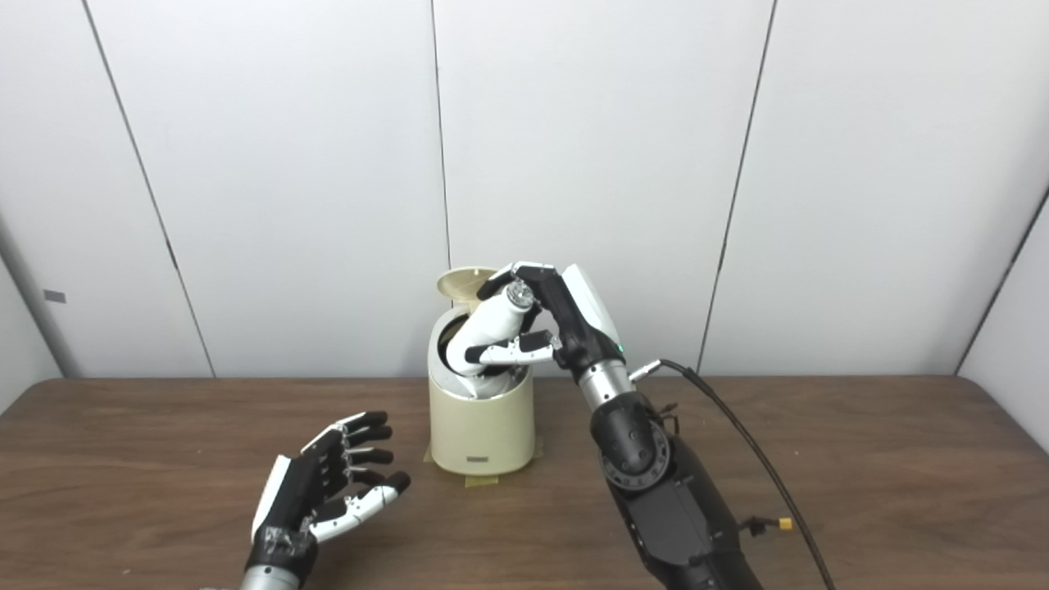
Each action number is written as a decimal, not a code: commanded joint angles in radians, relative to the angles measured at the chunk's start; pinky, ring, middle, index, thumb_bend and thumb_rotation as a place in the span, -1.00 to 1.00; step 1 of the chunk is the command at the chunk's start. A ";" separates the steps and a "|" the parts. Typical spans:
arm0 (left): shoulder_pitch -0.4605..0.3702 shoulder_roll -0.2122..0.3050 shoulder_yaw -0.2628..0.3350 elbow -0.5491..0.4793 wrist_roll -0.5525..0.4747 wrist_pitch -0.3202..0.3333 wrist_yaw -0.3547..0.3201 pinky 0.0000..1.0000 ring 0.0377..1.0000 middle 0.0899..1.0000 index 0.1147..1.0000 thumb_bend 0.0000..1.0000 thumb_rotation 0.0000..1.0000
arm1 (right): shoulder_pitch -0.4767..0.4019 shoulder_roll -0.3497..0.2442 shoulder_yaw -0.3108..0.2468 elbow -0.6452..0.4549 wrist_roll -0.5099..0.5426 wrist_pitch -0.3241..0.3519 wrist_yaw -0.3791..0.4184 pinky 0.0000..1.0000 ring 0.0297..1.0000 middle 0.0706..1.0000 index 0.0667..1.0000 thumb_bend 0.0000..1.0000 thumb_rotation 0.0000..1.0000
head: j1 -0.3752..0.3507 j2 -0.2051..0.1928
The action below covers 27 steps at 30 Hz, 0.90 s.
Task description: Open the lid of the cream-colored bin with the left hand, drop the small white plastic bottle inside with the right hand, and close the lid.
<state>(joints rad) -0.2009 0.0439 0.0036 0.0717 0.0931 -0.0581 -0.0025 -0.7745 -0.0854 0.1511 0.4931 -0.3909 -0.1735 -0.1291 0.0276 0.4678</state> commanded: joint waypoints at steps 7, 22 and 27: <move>-0.031 0.004 0.001 -0.031 -0.017 -0.014 -0.004 0.14 0.31 0.45 0.51 0.34 -0.88 | -0.046 -0.028 -0.001 -0.073 -0.036 0.014 -0.006 -0.32 -0.26 -0.13 0.03 0.02 -1.00 | -0.003 0.004; -0.029 0.005 -0.002 -0.044 -0.026 -0.002 -0.007 0.15 0.32 0.46 0.51 0.35 -0.90 | -0.036 -0.053 0.008 -0.103 -0.049 0.027 0.022 -0.35 -0.29 -0.13 0.05 0.02 -1.00 | -0.001 0.017; -0.029 0.007 -0.003 -0.047 -0.020 0.001 -0.006 0.15 0.32 0.46 0.51 0.35 -0.91 | -0.033 -0.056 0.012 -0.098 -0.055 0.014 0.025 -0.33 -0.26 -0.14 0.01 0.03 -1.00 | -0.002 0.020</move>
<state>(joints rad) -0.1979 0.0458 0.0017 0.0598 0.0721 -0.0484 -0.0098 -0.7698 -0.1230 0.1639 0.4233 -0.4481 -0.1291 -0.0966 0.0245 0.4863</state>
